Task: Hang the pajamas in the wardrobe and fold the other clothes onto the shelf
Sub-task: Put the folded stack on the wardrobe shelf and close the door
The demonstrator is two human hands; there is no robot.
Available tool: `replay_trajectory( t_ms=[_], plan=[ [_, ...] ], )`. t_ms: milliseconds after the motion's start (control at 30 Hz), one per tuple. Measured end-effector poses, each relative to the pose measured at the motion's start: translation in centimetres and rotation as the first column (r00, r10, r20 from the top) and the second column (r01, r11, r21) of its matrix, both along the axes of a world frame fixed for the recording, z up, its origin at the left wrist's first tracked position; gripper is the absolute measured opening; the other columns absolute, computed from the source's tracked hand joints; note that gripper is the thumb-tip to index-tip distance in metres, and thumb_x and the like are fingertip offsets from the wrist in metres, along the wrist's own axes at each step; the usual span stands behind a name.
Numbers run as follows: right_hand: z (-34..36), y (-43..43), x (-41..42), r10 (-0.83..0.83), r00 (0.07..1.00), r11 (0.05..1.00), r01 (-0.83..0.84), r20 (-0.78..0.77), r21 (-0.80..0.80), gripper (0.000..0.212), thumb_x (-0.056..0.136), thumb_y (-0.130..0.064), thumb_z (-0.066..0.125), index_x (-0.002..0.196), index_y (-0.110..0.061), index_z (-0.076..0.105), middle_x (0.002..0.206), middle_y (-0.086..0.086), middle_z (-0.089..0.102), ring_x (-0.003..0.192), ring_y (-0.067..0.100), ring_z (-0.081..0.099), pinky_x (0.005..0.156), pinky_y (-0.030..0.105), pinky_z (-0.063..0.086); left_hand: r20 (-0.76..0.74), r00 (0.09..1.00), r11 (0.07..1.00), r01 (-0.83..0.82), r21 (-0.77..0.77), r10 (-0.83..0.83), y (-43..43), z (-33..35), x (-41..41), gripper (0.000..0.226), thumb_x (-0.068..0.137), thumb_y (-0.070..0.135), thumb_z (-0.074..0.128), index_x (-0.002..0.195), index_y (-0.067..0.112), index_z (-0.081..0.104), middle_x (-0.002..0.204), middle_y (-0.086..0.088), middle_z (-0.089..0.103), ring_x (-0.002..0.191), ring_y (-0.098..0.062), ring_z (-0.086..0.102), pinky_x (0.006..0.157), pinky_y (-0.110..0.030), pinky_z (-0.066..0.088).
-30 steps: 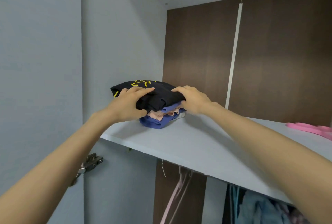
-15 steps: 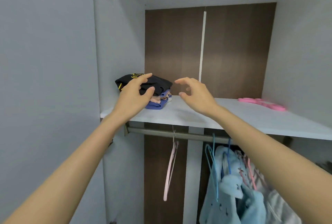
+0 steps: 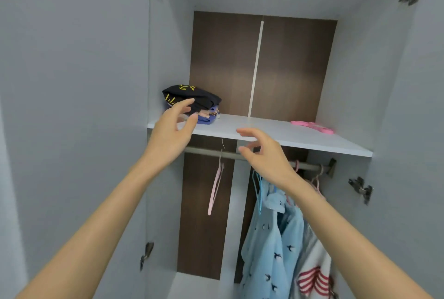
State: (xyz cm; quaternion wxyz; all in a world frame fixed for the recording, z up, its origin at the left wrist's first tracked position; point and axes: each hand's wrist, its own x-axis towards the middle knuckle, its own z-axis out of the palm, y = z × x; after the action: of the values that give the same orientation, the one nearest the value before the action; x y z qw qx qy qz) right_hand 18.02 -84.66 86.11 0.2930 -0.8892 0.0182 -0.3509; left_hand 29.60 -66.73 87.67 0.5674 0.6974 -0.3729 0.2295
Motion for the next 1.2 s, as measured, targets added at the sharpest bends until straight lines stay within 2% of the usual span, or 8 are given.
replay_trajectory(
  t_ms=[100, 300, 567, 700, 833, 1000, 1100, 1200],
  plan=[
    [-2.2, 1.9, -2.7, 0.019, 0.999, 1.0, -0.018, -0.027, 0.021, 0.04, 0.093, -0.017, 0.058, 0.13, -0.031, 0.051, 0.13, -0.012, 0.053, 0.102, 0.004, 0.055, 0.074, 0.004, 0.036, -0.03, 0.999, 1.0, -0.028, 0.006, 0.028, 2.5, -2.1, -3.2, 0.036, 0.097, 0.026, 0.047, 0.133, 0.026, 0.049, 0.123, 0.009, 0.055, 0.104, -0.004, 0.051, 0.08, -0.003, 0.033],
    [-5.3, 6.5, -7.3, 0.071, 0.996, 0.995, -0.068, -0.055, 0.067, 0.038, 0.093, -0.015, 0.057, 0.128, -0.03, 0.053, 0.128, -0.012, 0.054, 0.1, 0.005, 0.057, 0.07, 0.001, 0.037, -0.041, 0.994, 0.995, -0.1, -0.016, 0.099, 7.6, -5.5, -9.9, 0.042, 0.097, 0.023, 0.049, 0.138, 0.022, 0.041, 0.123, 0.009, 0.052, 0.107, -0.008, 0.051, 0.094, -0.032, 0.046],
    [-8.3, 14.1, -8.1, 0.198, 0.975, 0.972, -0.183, -0.1, 0.147, 0.036, 0.093, -0.019, 0.057, 0.125, -0.035, 0.052, 0.123, -0.017, 0.053, 0.097, -0.002, 0.055, 0.07, 0.003, 0.037, 0.165, 0.936, 0.948, -0.318, 0.012, 0.312, 15.8, -7.2, -15.1, 0.038, 0.095, 0.018, 0.05, 0.132, 0.023, 0.044, 0.127, 0.008, 0.049, 0.112, -0.007, 0.046, 0.09, -0.04, 0.048],
    [-9.4, 18.2, -7.0, 0.251, 0.962, 0.961, -0.234, -0.105, 0.146, 0.037, 0.093, -0.019, 0.057, 0.128, -0.031, 0.052, 0.127, -0.014, 0.052, 0.099, 0.001, 0.056, 0.085, 0.014, 0.041, 0.265, 0.879, 0.907, -0.42, 0.04, 0.395, 20.1, -7.8, -15.2, 0.039, 0.094, 0.016, 0.05, 0.132, 0.022, 0.045, 0.129, 0.005, 0.05, 0.117, -0.014, 0.048, 0.091, -0.037, 0.048],
    [-10.3, 22.3, -5.1, 0.28, 0.952, 0.951, -0.258, -0.12, 0.171, 0.038, 0.094, -0.016, 0.057, 0.13, -0.026, 0.051, 0.127, -0.01, 0.052, 0.1, 0.007, 0.057, 0.087, 0.02, 0.043, 0.163, 0.893, 0.885, -0.443, 0.142, 0.42, 22.5, -9.1, -12.6, 0.051, 0.094, 0.019, 0.051, 0.142, 0.017, 0.034, 0.143, -0.003, 0.037, 0.131, -0.019, 0.036, 0.102, -0.024, 0.03],
    [-12.2, 25.5, -1.7, 0.246, 0.962, 0.951, -0.216, -0.118, 0.22, 0.037, 0.093, -0.013, 0.058, 0.128, -0.024, 0.053, 0.127, -0.008, 0.054, 0.1, 0.01, 0.056, 0.083, 0.016, 0.041, -0.073, 0.93, 0.891, -0.319, 0.323, 0.36, 23.6, -10.9, -7.8, 0.066, 0.098, 0.026, 0.044, 0.151, 0.018, 0.006, 0.159, -0.005, 0.008, 0.146, -0.018, 0.008, 0.112, -0.026, 0.011],
    [-13.4, 26.8, 0.3, 0.21, 0.97, 0.951, -0.173, -0.125, 0.256, 0.04, 0.092, -0.013, 0.058, 0.13, -0.022, 0.051, 0.131, -0.006, 0.053, 0.102, 0.011, 0.056, 0.088, 0.021, 0.043, -0.255, 0.935, 0.958, -0.194, 0.21, 0.246, 23.7, -10.8, -5.5, 0.062, 0.098, 0.02, 0.042, 0.152, 0.016, 0.012, 0.156, 0.0, 0.022, 0.143, -0.015, 0.023, 0.116, -0.03, 0.02],
    [-14.8, 28.2, 2.2, 0.2, 0.968, 0.95, -0.154, -0.15, 0.271, 0.046, 0.092, -0.015, 0.059, 0.136, -0.022, 0.047, 0.137, -0.007, 0.049, 0.106, 0.011, 0.054, 0.095, 0.027, 0.046, -0.367, 0.909, 0.98, -0.193, 0.046, 0.196, 24.0, -10.4, -4.2, 0.054, 0.095, 0.014, 0.043, 0.148, 0.016, 0.03, 0.144, 0.002, 0.046, 0.13, -0.011, 0.045, 0.107, -0.029, 0.037]
  ],
)
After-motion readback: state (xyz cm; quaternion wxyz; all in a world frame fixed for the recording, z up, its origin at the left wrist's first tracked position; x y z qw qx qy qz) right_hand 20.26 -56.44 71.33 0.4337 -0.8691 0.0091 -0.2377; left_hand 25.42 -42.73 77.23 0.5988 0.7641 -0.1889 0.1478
